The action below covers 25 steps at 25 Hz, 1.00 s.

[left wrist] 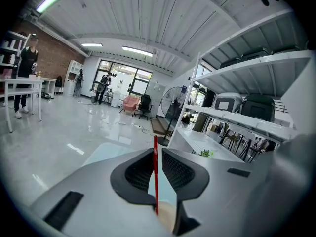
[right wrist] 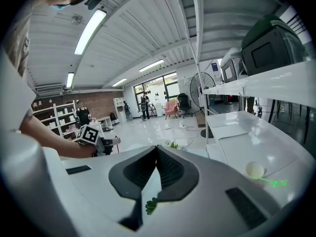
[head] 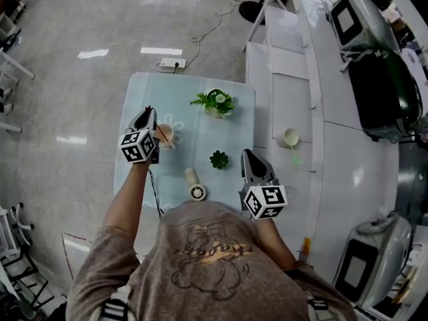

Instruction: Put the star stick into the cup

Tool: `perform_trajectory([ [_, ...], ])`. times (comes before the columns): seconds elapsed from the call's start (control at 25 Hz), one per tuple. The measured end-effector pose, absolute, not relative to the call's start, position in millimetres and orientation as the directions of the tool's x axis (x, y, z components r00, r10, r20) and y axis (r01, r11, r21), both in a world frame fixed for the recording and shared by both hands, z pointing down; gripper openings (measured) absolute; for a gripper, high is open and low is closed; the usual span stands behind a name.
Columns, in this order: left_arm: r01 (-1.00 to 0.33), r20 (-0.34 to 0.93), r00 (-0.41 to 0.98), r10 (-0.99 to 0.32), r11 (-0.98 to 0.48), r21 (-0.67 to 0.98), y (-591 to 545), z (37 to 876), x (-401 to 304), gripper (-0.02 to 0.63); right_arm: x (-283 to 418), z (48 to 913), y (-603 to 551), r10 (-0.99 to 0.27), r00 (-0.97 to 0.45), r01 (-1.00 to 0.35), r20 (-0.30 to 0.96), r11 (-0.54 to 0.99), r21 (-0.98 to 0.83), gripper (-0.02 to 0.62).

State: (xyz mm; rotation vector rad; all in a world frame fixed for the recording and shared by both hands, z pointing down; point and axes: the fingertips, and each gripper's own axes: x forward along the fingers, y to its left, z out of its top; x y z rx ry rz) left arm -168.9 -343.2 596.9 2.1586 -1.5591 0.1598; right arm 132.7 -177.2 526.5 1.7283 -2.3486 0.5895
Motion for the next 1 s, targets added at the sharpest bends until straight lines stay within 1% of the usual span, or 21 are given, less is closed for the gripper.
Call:
perform_trajectory([
  [0.08, -0.920, 0.363, 0.350, -0.863, -0.244, 0.308, -345.6, 597.2, -167.8, 0.077, 133.4, 526.3, -178.7, -0.879, -0.312, -0.945, 0.360, 0.248, -0.214, 0.002],
  [0.24, -0.914, 0.365, 0.363, -0.857, -0.251, 0.319, -348.9, 597.3, -165.9, 0.117, 133.1, 527.6, -178.7, -0.881, -0.306, -0.947, 0.361, 0.241, -0.214, 0.002],
  [0.48, -0.906, 0.358, 0.396, -0.845, -0.296, 0.303, -345.6, 590.7, -161.9, 0.150, 132.9, 529.1, -176.4, -0.881, -0.305, -0.947, 0.362, 0.239, -0.216, 0.002],
  [1.0, -0.845, 0.241, 0.495, -0.835, -0.398, 0.356, -287.8, 511.3, -134.9, 0.154, 123.1, 520.9, -173.0, -0.881, -0.347, -0.932, 0.322, 0.286, -0.220, 0.003],
])
